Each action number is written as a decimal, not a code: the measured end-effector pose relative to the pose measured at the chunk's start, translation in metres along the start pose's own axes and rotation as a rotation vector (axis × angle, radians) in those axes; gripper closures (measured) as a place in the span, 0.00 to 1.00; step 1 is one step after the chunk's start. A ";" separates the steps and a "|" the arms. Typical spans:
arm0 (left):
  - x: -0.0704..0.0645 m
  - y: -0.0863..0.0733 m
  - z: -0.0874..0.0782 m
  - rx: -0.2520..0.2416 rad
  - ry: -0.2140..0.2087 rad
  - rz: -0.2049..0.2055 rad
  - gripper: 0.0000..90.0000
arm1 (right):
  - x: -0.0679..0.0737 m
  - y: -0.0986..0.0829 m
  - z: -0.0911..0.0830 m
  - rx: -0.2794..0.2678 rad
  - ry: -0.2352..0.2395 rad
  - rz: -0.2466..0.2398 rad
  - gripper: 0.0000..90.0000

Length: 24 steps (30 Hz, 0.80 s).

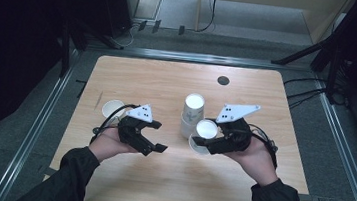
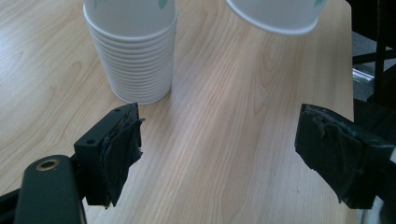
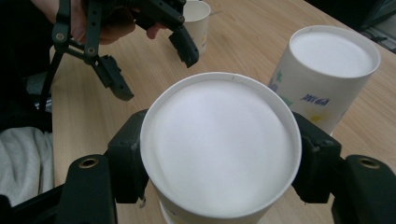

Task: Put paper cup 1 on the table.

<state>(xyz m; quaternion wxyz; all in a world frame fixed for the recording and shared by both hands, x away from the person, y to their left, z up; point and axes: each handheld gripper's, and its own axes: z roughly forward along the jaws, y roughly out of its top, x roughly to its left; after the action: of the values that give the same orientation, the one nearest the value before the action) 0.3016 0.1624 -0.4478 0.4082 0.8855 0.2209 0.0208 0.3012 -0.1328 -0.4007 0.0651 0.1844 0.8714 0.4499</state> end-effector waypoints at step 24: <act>-0.015 0.002 0.026 -0.006 -0.113 0.066 0.17 | 0.005 -0.030 0.031 -0.057 0.089 0.014 0.37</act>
<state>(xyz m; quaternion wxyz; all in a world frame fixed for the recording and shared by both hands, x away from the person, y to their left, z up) 0.2945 0.1366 -0.4610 0.4219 0.8908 0.1682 -0.0149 0.2974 -0.1236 -0.4430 0.0282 0.1685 0.8590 0.4825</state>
